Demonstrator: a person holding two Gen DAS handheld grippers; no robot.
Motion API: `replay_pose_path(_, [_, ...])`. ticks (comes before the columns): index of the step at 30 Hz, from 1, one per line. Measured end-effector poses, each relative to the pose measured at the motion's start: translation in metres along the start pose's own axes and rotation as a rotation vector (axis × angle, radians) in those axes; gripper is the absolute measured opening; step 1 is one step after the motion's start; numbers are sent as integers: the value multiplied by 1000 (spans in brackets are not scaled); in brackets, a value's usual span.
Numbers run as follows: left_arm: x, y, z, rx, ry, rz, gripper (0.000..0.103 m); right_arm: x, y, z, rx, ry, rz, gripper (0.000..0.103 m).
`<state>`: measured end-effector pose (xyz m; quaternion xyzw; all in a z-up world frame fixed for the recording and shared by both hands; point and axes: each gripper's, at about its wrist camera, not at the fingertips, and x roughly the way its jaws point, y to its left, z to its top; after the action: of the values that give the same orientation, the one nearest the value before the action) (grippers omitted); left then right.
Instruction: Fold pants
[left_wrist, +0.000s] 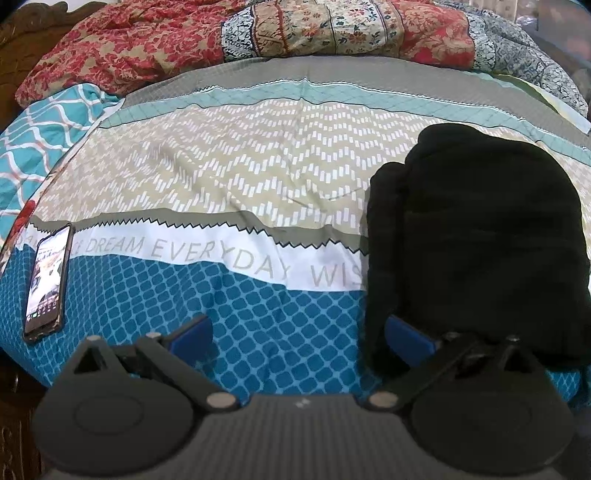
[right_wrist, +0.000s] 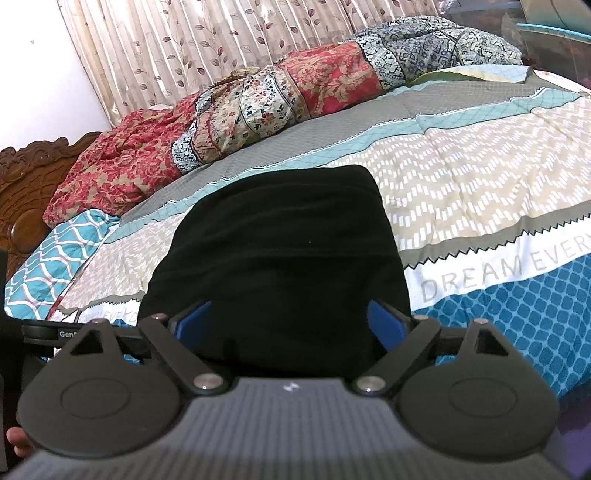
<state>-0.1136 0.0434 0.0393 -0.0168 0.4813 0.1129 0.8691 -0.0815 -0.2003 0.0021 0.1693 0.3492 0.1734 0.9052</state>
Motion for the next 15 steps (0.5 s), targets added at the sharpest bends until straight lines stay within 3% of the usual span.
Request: replay_pose_path(15, [0,3,10,16,-19,8,103,-3,-6,5,21,-29,-28,92])
